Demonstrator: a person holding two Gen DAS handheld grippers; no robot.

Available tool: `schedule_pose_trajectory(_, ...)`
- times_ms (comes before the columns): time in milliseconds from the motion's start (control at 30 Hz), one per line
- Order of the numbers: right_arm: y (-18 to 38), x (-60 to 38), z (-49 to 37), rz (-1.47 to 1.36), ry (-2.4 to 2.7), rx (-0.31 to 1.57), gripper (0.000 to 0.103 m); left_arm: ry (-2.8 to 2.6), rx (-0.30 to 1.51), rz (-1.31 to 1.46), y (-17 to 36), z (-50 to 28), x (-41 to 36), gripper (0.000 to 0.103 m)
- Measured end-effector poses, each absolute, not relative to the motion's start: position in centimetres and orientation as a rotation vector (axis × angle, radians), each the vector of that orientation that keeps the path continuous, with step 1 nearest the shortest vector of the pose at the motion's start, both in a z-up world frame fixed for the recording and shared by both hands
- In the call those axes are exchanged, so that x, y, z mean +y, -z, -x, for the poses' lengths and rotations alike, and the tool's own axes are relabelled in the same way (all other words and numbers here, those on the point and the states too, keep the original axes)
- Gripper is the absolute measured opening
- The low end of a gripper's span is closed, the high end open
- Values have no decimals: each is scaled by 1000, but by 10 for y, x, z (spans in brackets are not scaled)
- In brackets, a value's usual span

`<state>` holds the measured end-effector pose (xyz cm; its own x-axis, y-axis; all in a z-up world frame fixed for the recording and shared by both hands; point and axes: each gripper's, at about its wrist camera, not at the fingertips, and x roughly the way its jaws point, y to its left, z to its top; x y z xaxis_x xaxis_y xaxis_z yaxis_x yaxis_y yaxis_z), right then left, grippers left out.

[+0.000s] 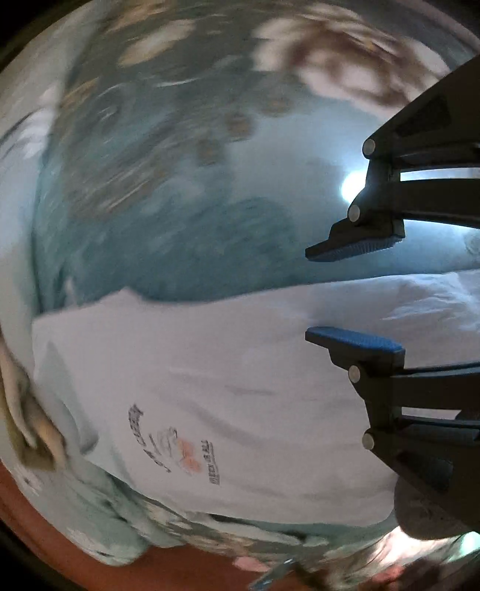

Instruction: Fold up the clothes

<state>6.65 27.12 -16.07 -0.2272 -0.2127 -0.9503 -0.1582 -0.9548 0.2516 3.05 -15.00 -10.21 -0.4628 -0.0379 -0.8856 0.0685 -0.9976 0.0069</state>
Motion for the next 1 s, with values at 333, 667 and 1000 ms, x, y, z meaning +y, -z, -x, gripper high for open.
schedule_pose_trajectory(333,144,269,-75,-1872,2391,-535,1,2586,189,-1545,90,-59,-177,60)
schedule_pose_trajectory(667,87,347,-40,-1847,2735,-353,1,2483,286,-1573,111,-57,-220,60)
schedule_pose_trajectory(1000,81,410,14,-2026,2961,-381,1,2369,428,-1657,154,-43,-260,60)
